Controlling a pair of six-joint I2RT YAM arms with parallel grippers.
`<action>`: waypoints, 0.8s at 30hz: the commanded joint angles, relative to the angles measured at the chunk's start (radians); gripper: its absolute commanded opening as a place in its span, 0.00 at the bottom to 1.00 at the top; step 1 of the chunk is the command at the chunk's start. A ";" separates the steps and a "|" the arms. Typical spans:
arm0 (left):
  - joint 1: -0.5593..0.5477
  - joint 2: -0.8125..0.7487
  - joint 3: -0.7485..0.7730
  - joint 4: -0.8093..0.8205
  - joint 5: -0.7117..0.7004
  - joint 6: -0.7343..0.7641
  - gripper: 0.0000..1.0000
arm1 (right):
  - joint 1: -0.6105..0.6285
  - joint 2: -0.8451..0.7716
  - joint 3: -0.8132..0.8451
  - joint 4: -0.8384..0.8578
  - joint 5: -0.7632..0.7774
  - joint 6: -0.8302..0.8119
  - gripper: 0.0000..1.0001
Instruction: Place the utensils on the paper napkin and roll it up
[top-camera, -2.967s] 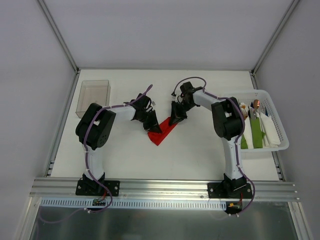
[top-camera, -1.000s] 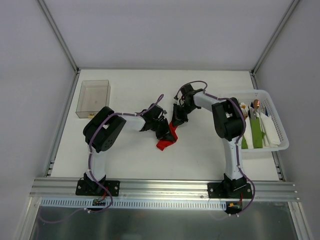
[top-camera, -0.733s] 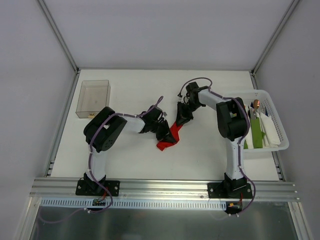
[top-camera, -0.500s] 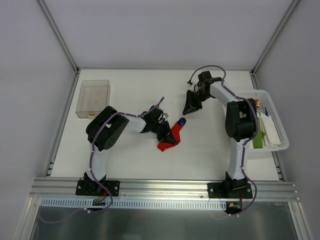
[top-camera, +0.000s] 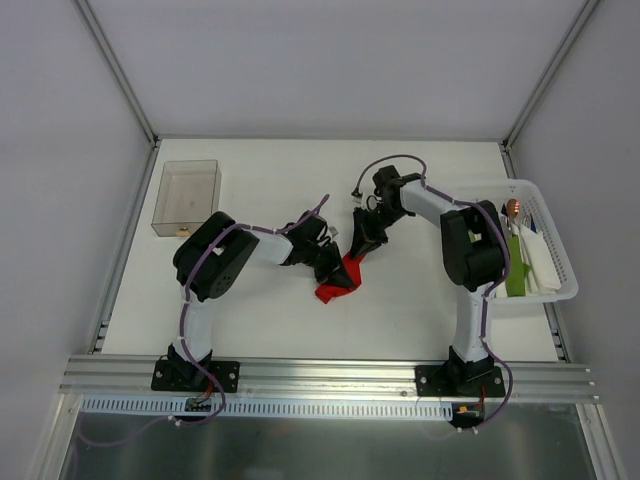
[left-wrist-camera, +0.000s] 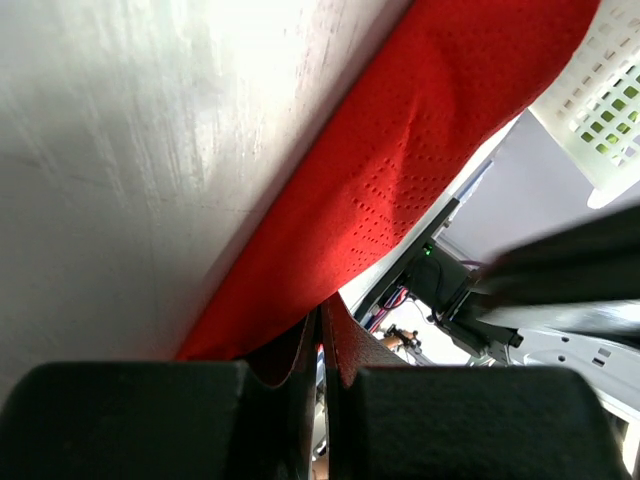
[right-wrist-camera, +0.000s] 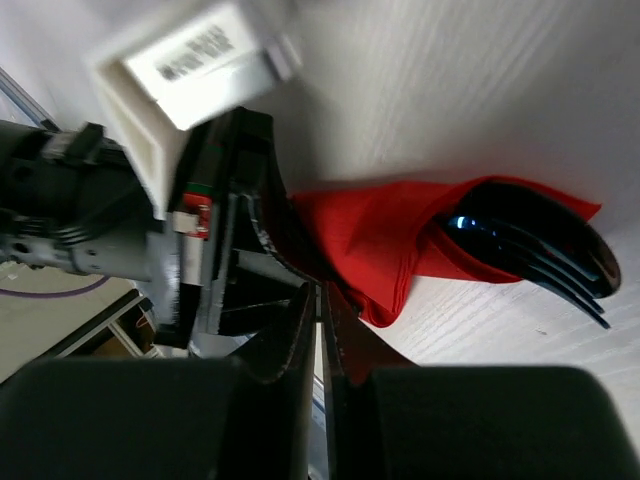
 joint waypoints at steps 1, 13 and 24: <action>-0.030 0.099 -0.051 -0.201 -0.169 0.061 0.00 | -0.001 -0.016 -0.039 0.023 -0.013 0.013 0.08; -0.031 0.000 -0.047 -0.205 -0.184 0.118 0.21 | 0.036 0.116 -0.058 0.058 0.045 0.038 0.07; -0.030 -0.390 -0.092 -0.208 -0.272 0.212 0.42 | 0.048 0.136 -0.007 0.033 0.096 0.023 0.06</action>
